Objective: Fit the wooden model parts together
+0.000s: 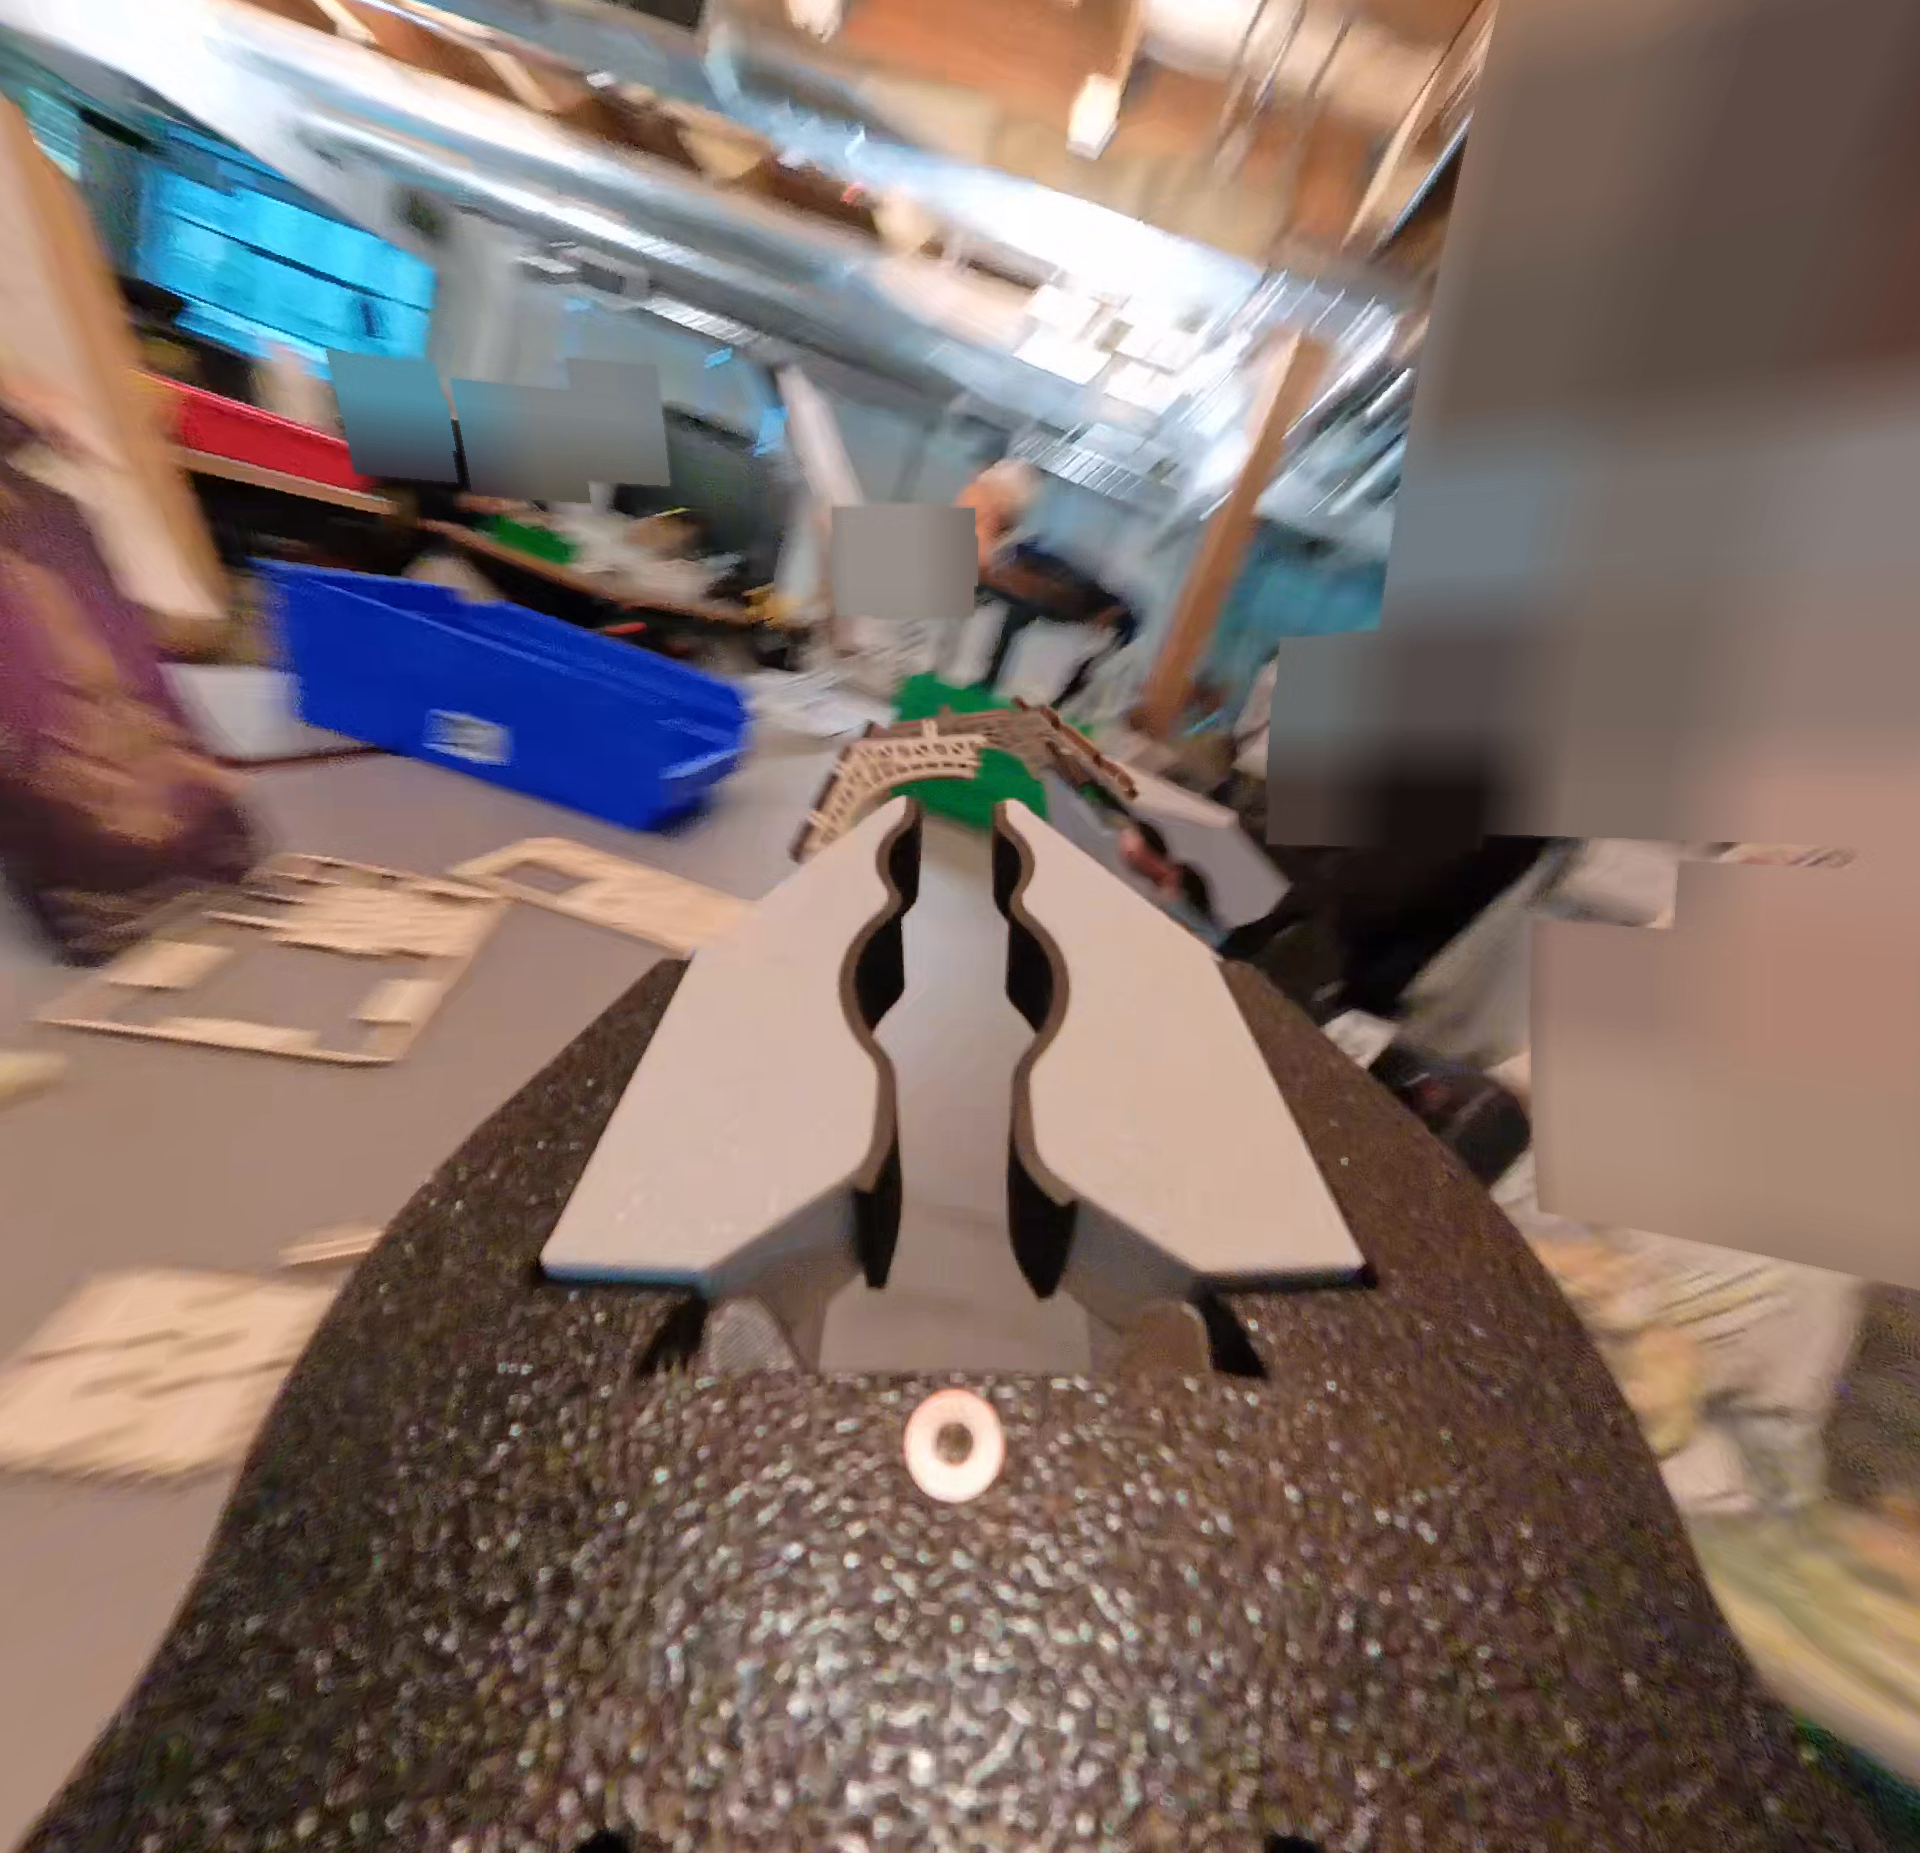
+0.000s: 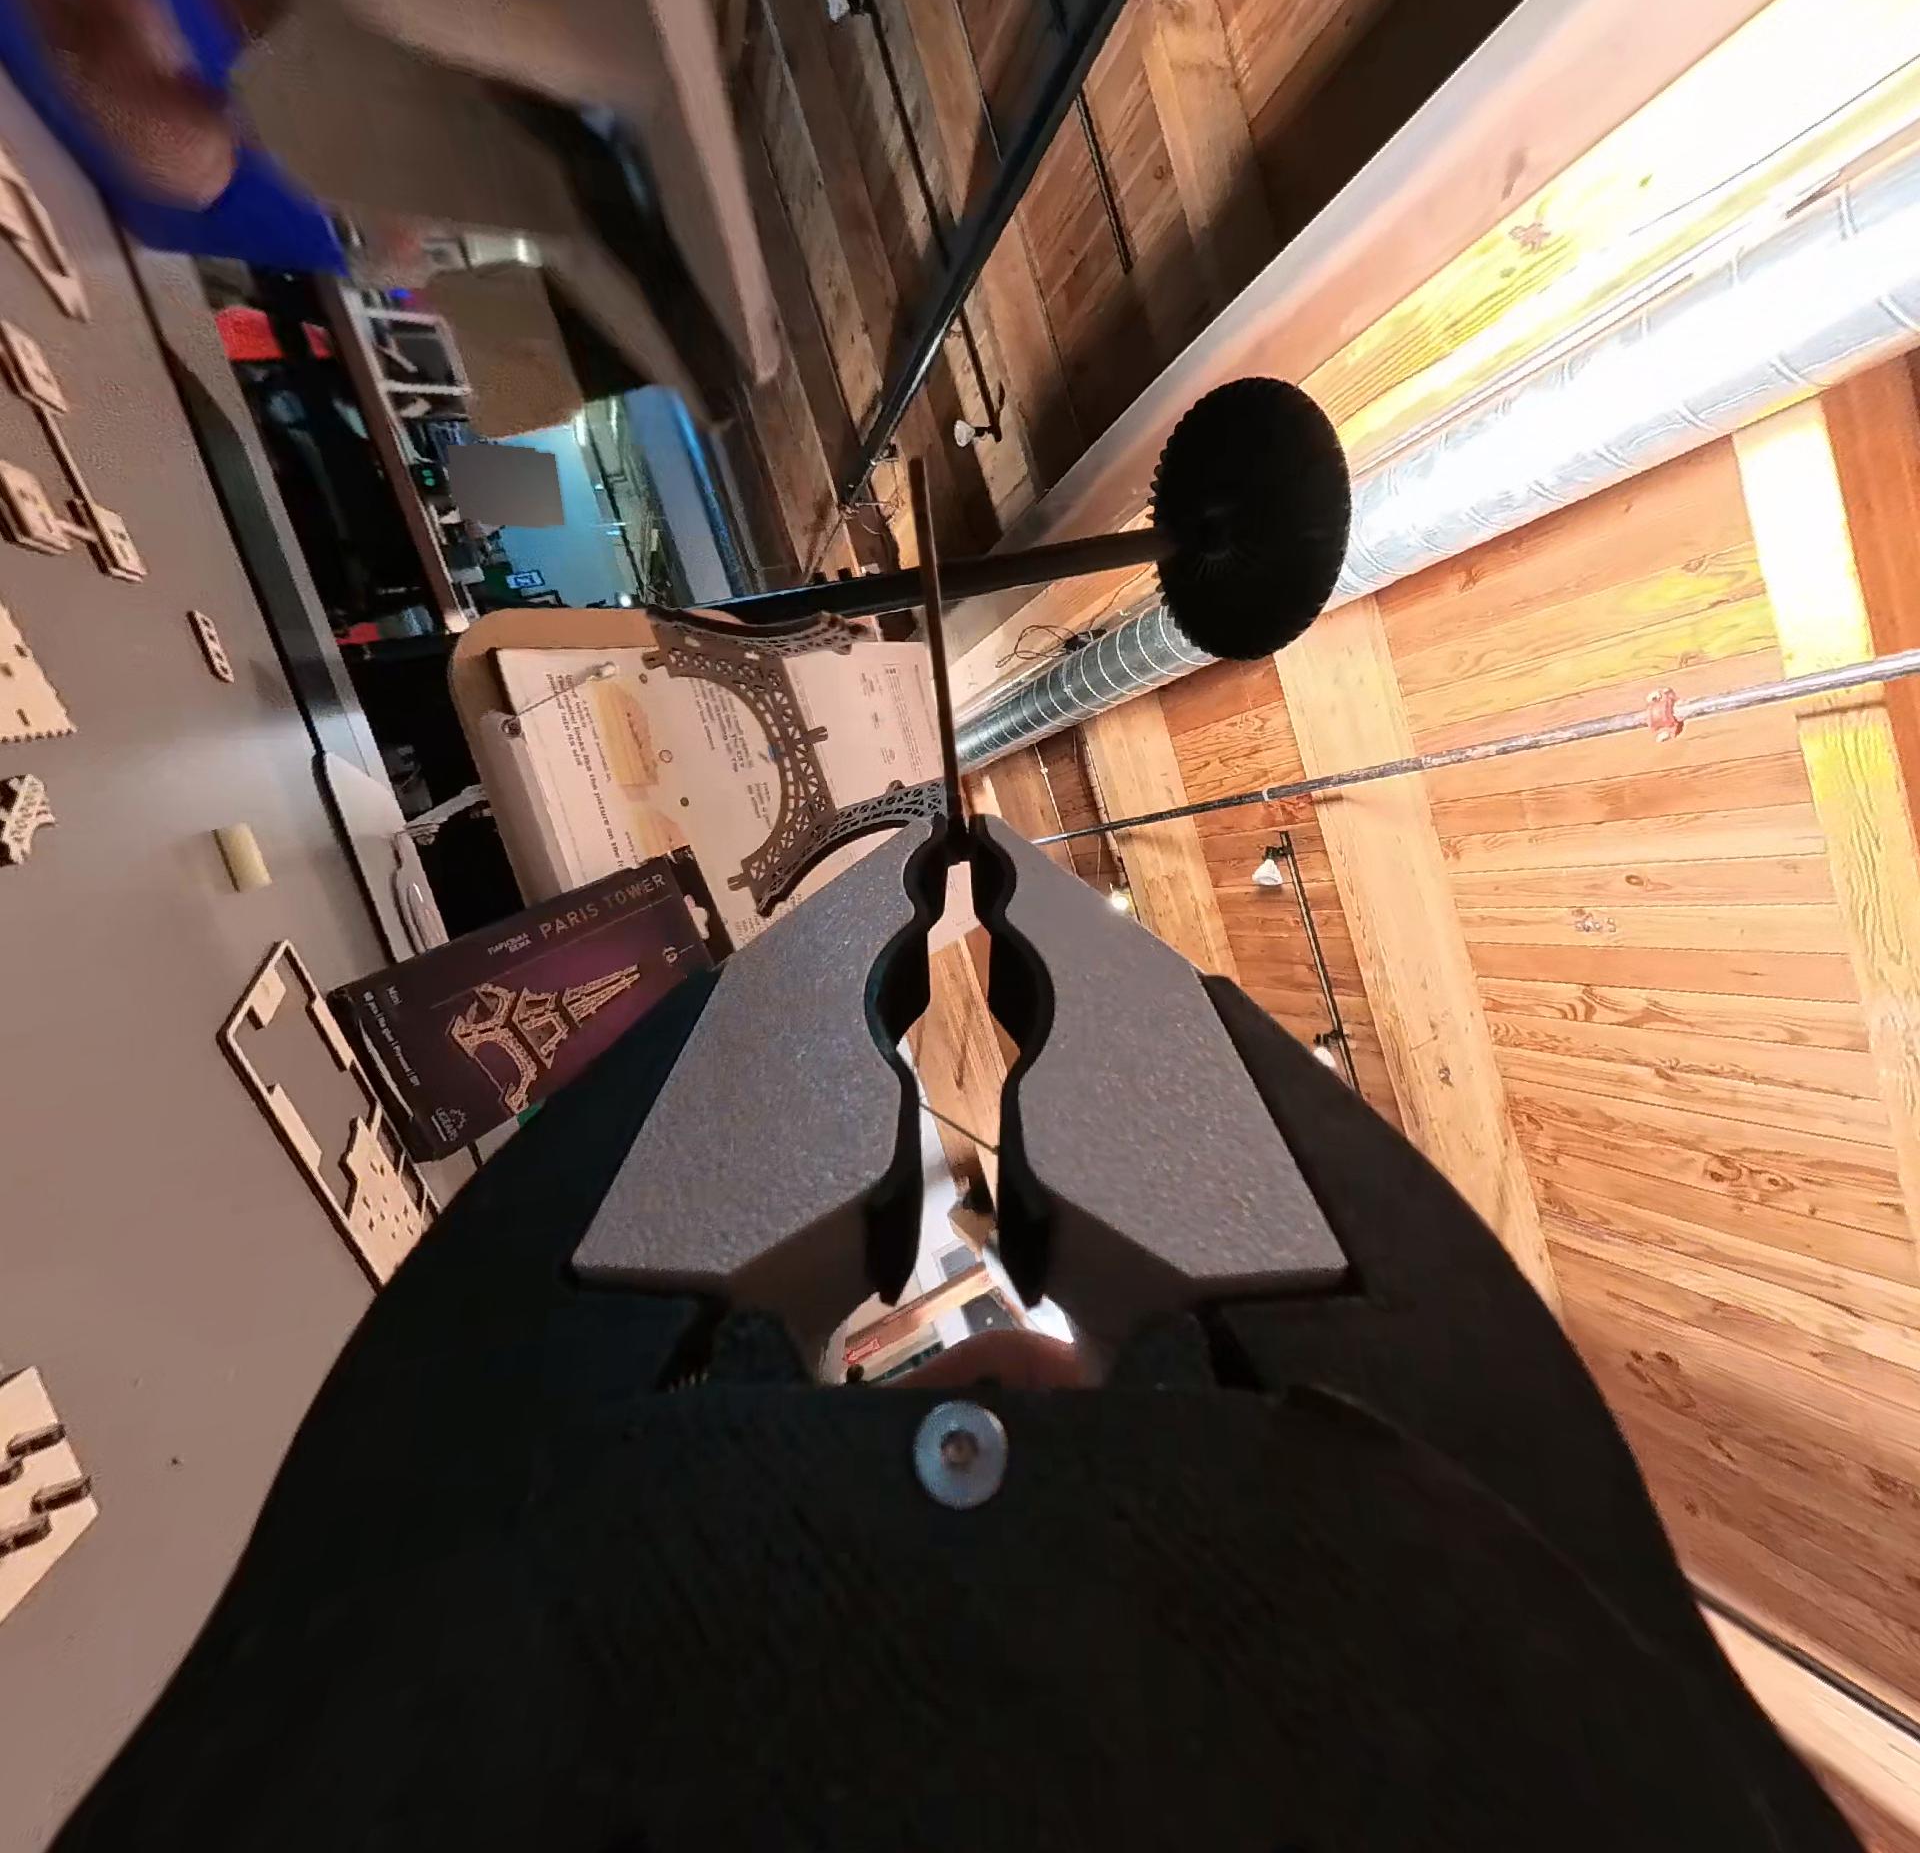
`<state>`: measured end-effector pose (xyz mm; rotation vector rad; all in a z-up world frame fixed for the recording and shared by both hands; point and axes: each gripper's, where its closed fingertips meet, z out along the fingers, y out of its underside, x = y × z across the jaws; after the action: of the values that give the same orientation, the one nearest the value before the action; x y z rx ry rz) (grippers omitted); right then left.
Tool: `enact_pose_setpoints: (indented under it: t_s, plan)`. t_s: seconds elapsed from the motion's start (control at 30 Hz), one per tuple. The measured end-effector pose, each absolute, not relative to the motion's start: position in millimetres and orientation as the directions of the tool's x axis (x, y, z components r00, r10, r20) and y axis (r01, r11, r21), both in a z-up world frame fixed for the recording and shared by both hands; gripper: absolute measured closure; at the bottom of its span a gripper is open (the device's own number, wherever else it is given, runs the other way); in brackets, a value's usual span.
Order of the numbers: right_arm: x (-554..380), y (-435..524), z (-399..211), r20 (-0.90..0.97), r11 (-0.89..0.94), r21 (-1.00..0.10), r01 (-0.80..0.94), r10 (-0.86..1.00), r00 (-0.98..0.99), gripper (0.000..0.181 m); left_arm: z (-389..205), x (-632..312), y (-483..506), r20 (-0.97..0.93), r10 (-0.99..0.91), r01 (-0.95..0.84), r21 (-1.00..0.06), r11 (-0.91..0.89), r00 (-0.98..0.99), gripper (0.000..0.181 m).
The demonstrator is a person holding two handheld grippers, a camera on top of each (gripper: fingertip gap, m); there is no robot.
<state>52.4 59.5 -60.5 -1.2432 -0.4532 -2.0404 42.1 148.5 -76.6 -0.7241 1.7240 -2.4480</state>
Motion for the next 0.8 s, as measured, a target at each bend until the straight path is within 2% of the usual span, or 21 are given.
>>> enact_pose_setpoints:
  t_s: [0.07, 0.1, 0.17, 0.23, 0.33, 0.53, 0.7, 0.8]
  plan:
    - [56, 60, -66, 0.885, -0.699, -0.042, 0.714, -0.357, -0.298, 0.180, -69, 40, 158, 0.081, -0.521, -0.030, -0.994, -0.106, -0.850, 0.170]
    - [58, 61, -69, 0.890, -0.700, -0.034, 0.713, -0.346, -0.297, 0.180, -67, 40, 158, -0.068, -0.574, 0.038, -0.997, 0.065, -0.816, 0.164]
    - [59, 67, -78, 0.905, -0.691, 0.012, 0.723, -0.300, -0.301, 0.180, -67, 40, 155, -0.330, -0.573, 0.118, -0.919, 0.375, -0.750, 0.153]
    - [59, 71, -85, 0.912, -0.688, 0.063, 0.723, -0.254, -0.322, 0.180, -66, 34, 138, -0.486, -0.454, 0.188, -0.809, 0.557, -0.747, 0.146]
    - [54, 75, -96, 0.919, -0.668, 0.127, 0.733, -0.200, -0.341, 0.180, -72, 25, 109, -0.576, -0.247, 0.281, -0.674, 0.683, -0.779, 0.147]
    - [44, 77, -115, 0.910, -0.616, 0.269, 0.741, -0.088, -0.404, 0.180, -111, 38, 97, -0.584, 0.082, 0.369, -0.391, 0.843, -0.807, 0.141]
    - [44, 72, -123, 0.896, -0.564, 0.361, 0.743, -0.010, -0.443, 0.180, -124, 36, 82, -0.500, 0.169, 0.397, -0.396, 0.828, -0.850, 0.142]
    - [43, 72, -125, 0.891, -0.544, 0.384, 0.746, 0.006, -0.454, 0.180, -131, 42, 81, -0.504, 0.197, 0.403, -0.341, 0.850, -0.841, 0.146]
